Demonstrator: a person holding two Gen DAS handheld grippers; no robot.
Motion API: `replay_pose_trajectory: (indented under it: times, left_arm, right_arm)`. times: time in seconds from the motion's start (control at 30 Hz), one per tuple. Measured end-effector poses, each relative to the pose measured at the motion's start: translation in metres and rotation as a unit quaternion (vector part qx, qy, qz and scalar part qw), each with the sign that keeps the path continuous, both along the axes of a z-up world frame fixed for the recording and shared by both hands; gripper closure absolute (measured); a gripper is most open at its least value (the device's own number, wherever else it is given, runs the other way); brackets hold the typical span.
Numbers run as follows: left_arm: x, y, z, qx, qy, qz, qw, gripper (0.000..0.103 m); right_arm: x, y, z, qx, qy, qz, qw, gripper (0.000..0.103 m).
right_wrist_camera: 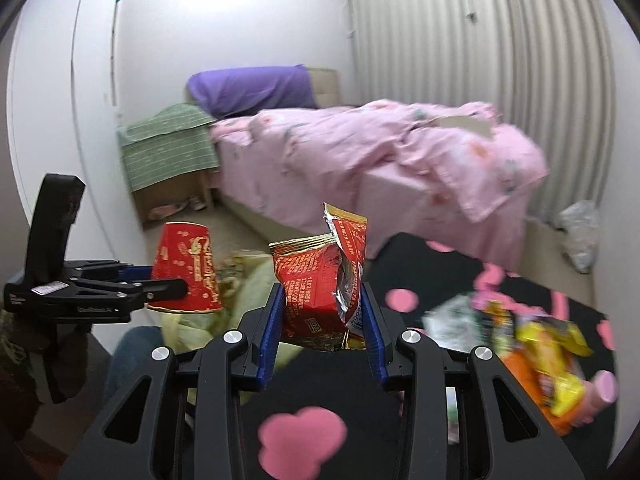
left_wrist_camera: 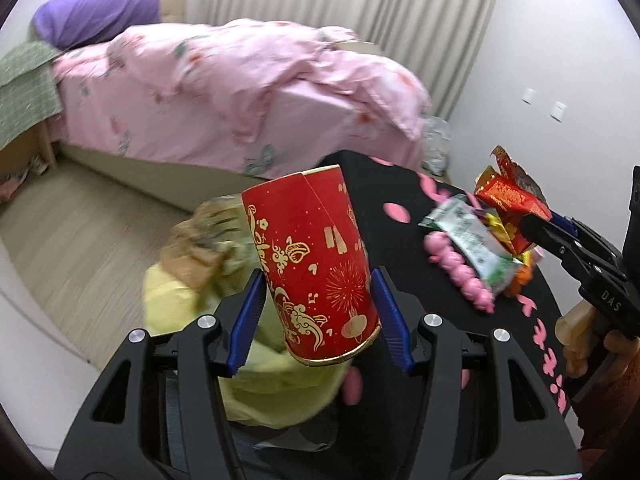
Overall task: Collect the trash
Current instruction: 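Drop the red can and wrapper into the yellow trash bag with both tools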
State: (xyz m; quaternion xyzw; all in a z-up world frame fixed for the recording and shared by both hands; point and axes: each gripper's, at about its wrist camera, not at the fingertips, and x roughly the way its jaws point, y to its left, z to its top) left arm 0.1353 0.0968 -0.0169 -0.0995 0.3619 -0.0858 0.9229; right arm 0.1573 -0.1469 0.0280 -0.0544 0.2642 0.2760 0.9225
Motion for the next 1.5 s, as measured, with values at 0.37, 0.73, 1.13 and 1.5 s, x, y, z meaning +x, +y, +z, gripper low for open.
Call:
replay_pose_trajectory:
  times: [0.37,0.73,1.13,1.5]
  left_arm:
    - [0.045,0.05,-0.062,-0.055,0.075,0.0,0.9957,0.051]
    - [0.044,0.069,-0.097,0.005,0.117,0.027,0.9928,0.052]
    - [0.074,0.061,-0.102,-0.004,0.121,0.005,0.9926,0.052]
    - [0.065,0.078,-0.091,-0.082,0.109,0.018,0.9905,0.045]
  right_arm:
    - [0.067,0.055,-0.047,0.012,0.087,0.044,0.995,0.067]
    - [0.119,0.127,-0.09,-0.005,0.179,0.183,0.967,0.067]
    - [0.153,0.143,-0.144,-0.153,0.2,0.154,0.955,0.068]
    - [0.139,0.127,-0.133,-0.099,0.192,0.143,0.966,0.064]
